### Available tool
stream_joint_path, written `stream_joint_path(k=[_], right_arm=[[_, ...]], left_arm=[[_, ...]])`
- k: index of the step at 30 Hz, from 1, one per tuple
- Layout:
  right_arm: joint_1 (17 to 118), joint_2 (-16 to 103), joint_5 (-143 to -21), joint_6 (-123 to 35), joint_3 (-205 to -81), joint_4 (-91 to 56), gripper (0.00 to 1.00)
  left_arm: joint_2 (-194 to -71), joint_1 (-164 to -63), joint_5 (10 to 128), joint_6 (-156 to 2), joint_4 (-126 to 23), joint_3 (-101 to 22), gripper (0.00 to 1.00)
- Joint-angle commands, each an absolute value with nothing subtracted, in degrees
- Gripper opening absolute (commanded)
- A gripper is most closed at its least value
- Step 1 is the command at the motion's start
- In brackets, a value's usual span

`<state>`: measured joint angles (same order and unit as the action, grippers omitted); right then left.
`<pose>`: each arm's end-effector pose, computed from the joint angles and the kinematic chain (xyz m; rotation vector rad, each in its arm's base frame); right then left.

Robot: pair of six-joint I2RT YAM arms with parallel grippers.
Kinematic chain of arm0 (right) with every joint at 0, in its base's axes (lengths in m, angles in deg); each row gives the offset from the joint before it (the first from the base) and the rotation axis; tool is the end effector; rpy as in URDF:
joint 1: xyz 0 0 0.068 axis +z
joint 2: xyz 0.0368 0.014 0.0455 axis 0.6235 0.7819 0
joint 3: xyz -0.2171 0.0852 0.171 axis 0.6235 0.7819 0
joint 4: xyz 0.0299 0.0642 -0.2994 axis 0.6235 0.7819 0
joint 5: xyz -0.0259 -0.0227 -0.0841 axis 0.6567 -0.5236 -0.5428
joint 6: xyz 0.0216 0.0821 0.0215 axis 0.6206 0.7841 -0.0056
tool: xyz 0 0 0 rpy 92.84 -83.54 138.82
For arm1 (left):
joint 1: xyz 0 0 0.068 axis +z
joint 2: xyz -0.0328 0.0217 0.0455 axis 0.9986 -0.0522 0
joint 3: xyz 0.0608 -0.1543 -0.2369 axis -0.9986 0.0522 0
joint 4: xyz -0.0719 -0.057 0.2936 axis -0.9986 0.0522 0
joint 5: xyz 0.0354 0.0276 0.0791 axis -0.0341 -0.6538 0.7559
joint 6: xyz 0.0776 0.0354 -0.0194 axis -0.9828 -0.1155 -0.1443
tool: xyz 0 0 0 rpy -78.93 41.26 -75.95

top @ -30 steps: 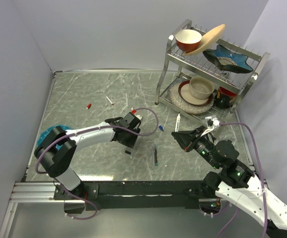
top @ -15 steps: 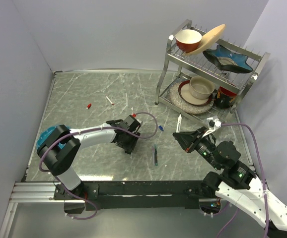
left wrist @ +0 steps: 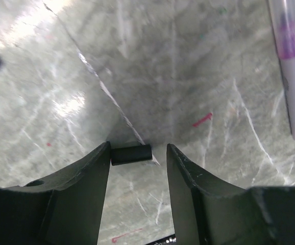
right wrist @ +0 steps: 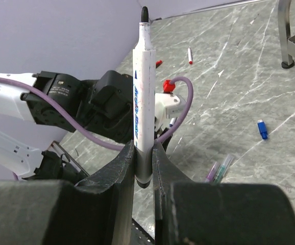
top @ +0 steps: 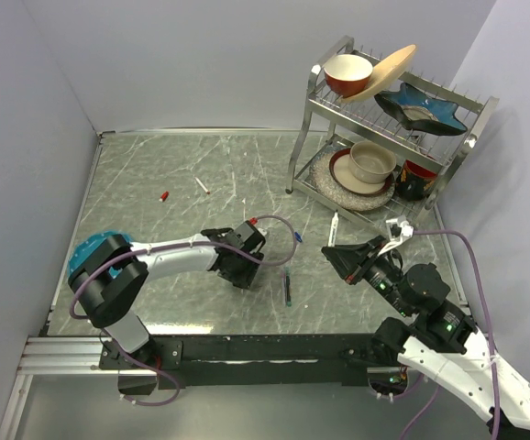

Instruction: Insert the pens into the pen caps

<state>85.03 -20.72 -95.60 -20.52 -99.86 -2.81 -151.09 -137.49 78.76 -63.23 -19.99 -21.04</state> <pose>0.1219 0.1166 0.3340 -0.1473 1.6392 0.9606 0.2277 -0.2728 0.1098 0.6124 2.7571 -0.2895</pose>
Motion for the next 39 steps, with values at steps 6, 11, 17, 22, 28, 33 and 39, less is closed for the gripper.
stream_joint_path(k=[6, 11, 17, 22, 28, 33, 39], right_arm=[[84.89, -22.55, -95.6, -20.09, -102.65, -2.58, 0.0], [84.89, -22.82, -95.42, -19.65, -102.57, -2.5, 0.0], [84.89, -22.91, -95.24, -19.38, -102.57, -2.58, 0.0], [84.89, -23.35, -95.42, -19.03, -102.13, -2.32, 0.0], [84.89, -23.7, -95.42, -19.12, -102.83, -1.53, 0.0], [84.89, -24.31, -95.77, -19.12, -102.92, -0.56, 0.0], [84.89, -26.07, -95.6, -18.24, -101.08, -0.65, 0.0]], left_arm=[[-153.22, -140.62, 76.91, -60.27, -13.21, -20.63, 0.49], [-153.13, -141.59, 77.09, -59.3, -13.12, -20.37, 0.46], [-154.89, -142.03, 79.35, -58.07, -14.08, -20.37, 0.42], [-158.48, -141.94, 82.8, -57.63, -14.18, -22.65, 0.42], [-162.71, -142.03, 86.14, -56.93, -12.94, -26.17, 0.37], [-165.61, -142.03, 87.81, -56.23, -12.33, -27.05, 0.34], [-167.72, -142.21, 87.2, -56.05, -13.73, -27.75, 0.31]])
